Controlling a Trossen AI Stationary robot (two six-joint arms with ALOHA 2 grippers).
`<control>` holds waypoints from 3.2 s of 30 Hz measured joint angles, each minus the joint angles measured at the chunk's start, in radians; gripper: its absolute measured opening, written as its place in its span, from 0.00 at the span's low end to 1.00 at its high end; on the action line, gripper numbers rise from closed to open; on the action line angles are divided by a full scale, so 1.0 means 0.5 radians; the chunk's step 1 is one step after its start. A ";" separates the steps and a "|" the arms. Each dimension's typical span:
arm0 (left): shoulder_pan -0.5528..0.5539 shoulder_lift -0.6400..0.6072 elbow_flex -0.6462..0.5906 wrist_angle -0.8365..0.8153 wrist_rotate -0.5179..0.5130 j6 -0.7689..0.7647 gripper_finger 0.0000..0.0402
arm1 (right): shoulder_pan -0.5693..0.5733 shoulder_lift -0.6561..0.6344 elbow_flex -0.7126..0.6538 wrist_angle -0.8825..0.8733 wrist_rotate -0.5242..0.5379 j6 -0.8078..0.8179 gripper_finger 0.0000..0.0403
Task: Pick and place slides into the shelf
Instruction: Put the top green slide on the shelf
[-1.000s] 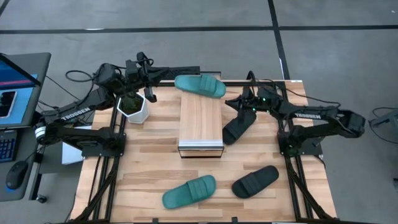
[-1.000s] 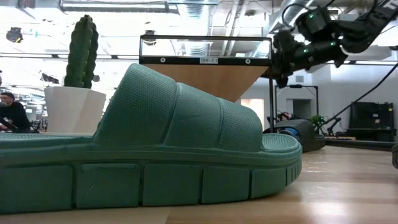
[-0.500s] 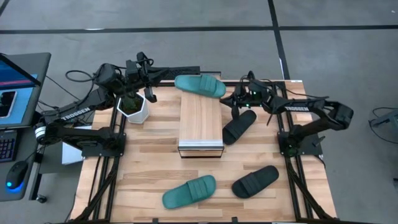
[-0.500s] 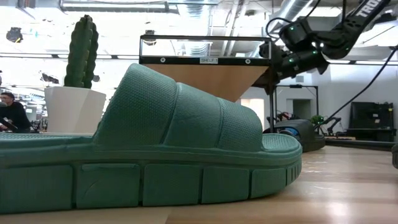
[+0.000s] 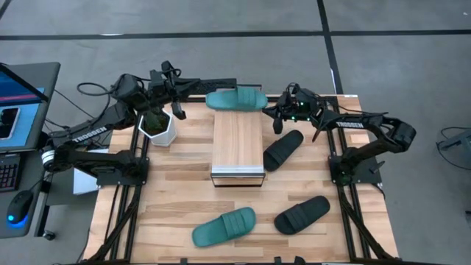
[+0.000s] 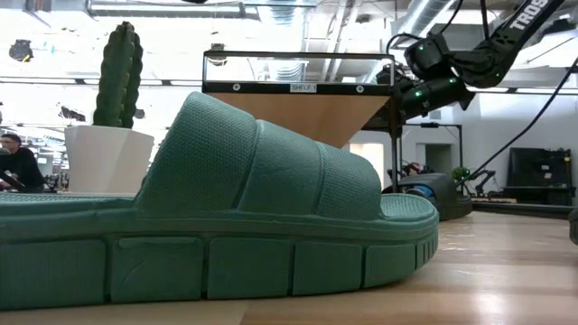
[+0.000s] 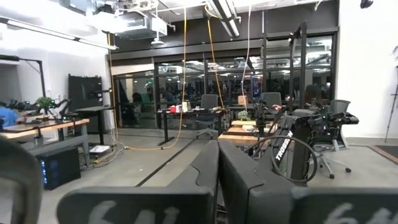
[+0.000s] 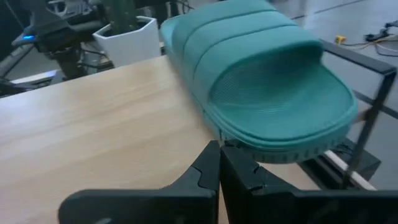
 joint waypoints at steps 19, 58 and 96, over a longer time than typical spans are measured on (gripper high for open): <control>0.057 -0.002 0.001 -0.179 0.031 0.001 0.00 | -0.075 -0.097 0.000 0.013 0.000 -0.036 0.00; 0.082 0.609 -0.272 -0.873 -0.081 0.161 0.00 | -0.258 -1.105 -0.001 -0.737 0.052 -0.126 0.00; 0.150 0.602 -0.270 -0.855 -0.484 0.416 0.00 | -0.258 -1.103 -0.002 -0.752 0.052 -0.135 0.00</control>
